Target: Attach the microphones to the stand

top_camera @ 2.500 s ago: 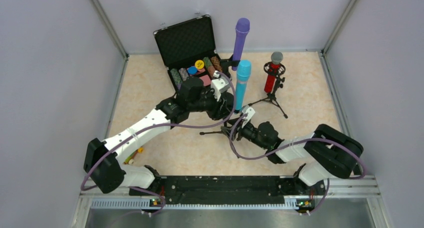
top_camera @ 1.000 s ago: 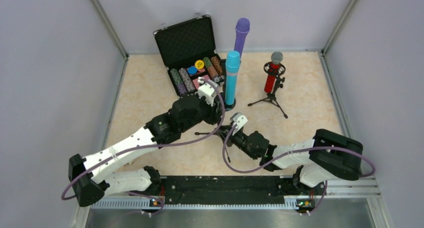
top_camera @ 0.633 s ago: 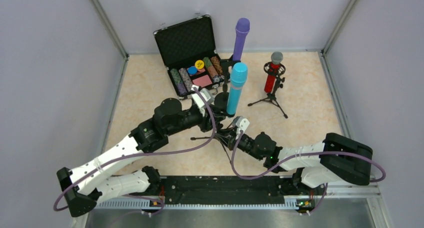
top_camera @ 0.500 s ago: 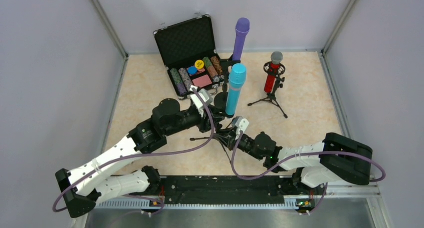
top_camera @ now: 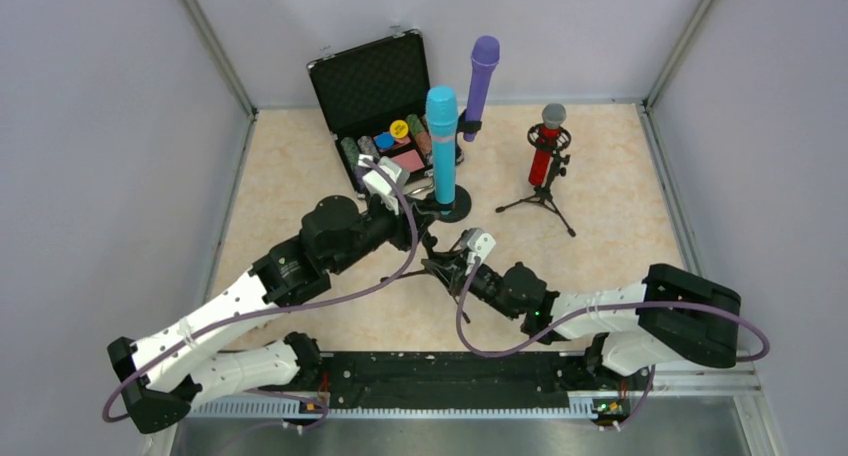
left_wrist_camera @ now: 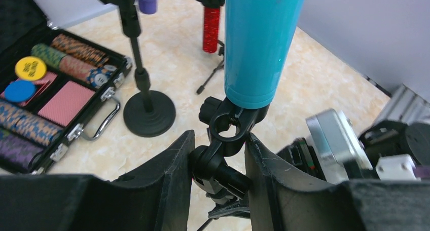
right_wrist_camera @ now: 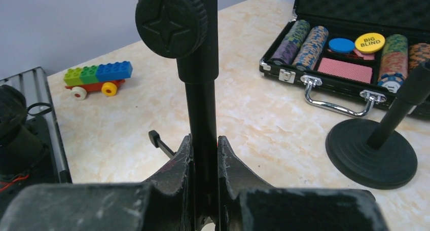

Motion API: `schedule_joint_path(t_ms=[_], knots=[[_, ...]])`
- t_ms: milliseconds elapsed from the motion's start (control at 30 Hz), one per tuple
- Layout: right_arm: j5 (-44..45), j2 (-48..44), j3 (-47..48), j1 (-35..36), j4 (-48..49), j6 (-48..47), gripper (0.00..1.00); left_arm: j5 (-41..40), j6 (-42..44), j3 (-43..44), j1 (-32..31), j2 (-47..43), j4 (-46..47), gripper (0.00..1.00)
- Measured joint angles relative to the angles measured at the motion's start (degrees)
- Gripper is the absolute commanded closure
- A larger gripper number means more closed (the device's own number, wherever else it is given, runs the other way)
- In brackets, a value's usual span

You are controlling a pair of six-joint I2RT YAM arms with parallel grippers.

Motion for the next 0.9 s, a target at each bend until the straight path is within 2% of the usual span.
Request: schedule_joint_path(t_ms=[233, 367, 533, 700, 900], knots=[[6.05, 2.03, 0.94, 1.14, -3.08, -0.42, 1.00, -11.93, -5.44, 0.00, -0.81, 1.68, 1.81, 1.00], [7.54, 3.17, 0.98, 1.14, -3.54, -0.42, 1.00, -13.38, -5.22, 0.09, -0.81, 2.71, 2.64, 1.00], [7.76, 4.46, 0.81, 1.14, -2.99, -0.39, 1.00, -2.82, 3.17, 0.24, -0.37, 2.69, 4.59, 1.00], [6.93, 5.20, 0.79, 1.29, -0.55, -0.79, 1.00, 8.61, 11.13, 3.23, 0.11, 2.32, 1.60, 1.00], [5.09, 6.62, 0.79, 1.62, 3.06, -1.79, 1.00, 11.41, 13.03, 3.26, 0.33, 0.09, 0.55, 1.00]])
